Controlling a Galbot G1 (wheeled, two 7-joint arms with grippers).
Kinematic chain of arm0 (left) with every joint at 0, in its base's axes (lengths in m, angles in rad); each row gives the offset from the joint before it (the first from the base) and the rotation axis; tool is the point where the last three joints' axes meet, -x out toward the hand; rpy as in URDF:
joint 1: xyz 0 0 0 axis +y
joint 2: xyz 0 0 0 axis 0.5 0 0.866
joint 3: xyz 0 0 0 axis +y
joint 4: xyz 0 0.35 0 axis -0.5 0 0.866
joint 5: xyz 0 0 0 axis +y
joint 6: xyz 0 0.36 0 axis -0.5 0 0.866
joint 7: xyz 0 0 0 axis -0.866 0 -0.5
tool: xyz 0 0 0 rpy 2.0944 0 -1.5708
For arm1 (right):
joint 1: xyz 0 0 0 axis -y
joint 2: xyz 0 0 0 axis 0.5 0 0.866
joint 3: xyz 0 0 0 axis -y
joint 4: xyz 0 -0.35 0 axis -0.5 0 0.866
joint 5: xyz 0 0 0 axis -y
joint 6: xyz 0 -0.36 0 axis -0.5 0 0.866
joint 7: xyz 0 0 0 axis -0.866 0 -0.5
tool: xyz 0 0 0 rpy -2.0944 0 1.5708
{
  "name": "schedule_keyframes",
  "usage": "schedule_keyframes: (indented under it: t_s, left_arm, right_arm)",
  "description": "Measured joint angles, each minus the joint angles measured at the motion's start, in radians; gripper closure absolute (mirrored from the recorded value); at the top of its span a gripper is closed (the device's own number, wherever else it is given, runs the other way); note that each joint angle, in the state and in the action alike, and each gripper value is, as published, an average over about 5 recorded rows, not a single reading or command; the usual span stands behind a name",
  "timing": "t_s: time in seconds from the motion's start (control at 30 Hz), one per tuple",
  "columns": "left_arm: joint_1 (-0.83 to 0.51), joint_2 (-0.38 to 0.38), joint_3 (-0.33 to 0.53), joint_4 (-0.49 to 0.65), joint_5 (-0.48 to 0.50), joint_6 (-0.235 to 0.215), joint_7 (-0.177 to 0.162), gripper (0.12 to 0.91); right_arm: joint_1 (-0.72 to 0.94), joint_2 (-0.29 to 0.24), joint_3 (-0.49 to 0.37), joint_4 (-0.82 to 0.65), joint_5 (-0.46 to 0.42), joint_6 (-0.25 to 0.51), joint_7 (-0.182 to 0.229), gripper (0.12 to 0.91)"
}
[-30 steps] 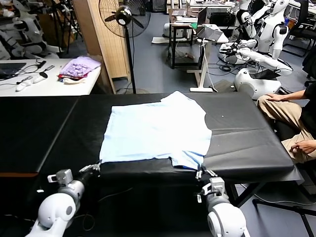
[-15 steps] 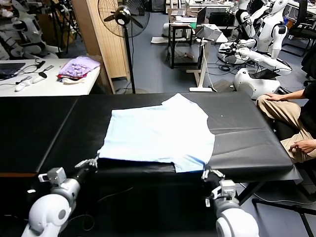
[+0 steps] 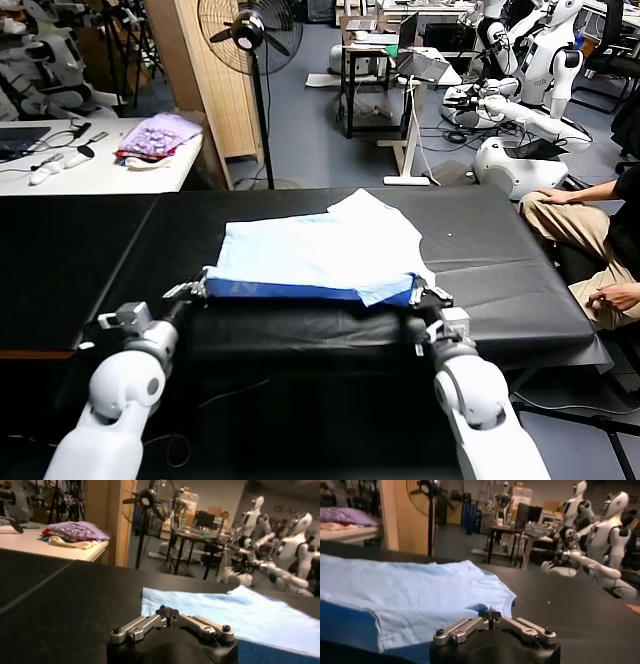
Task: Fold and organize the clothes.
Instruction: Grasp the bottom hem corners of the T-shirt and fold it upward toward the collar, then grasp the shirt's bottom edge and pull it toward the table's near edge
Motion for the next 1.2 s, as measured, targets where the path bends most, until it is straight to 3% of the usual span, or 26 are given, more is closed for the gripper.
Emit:
schedule_keyframes:
  t_s: [0.17,0.37,0.47,0.53,0.67,0.77,0.93,1.2]
  left_arm:
    - [-0.070,0.004,0.036,0.083,0.003,-0.004,-0.001,0.904]
    - [-0.114,0.002,0.061,0.137,0.009,0.004,0.001,0.881]
    - [-0.119,0.000,0.064,0.151,0.016,0.004,0.000,0.764]
    - [-0.118,0.001,0.063,0.153,0.018,0.005,-0.001,0.647]
    - [-0.100,0.012,0.059,0.135,0.018,0.010,0.000,0.428]
    - [-0.072,0.022,0.055,0.109,0.015,0.016,0.005,0.291]
    - [-0.025,0.024,0.038,0.081,-0.018,0.036,0.010,0.234]
    - [-0.008,0.023,0.015,0.093,-0.098,0.065,0.013,0.256]
  right_arm:
    - [0.062,0.002,-0.023,-0.072,-0.003,0.008,-0.019,0.852]
    - [0.080,0.002,-0.023,-0.091,0.006,0.004,-0.025,0.544]
    - [0.066,-0.009,-0.012,-0.071,0.026,-0.008,-0.024,0.379]
    - [0.049,-0.020,-0.006,-0.045,0.049,-0.021,-0.021,0.294]
    - [-0.011,-0.050,0.013,0.030,0.086,-0.047,-0.008,0.233]
    - [-0.068,-0.066,0.032,0.083,0.100,-0.056,0.002,0.229]
    - [-0.144,-0.066,0.054,0.119,0.114,-0.059,0.013,0.291]
    - [-0.173,-0.043,0.058,0.115,0.115,-0.053,0.021,0.701]
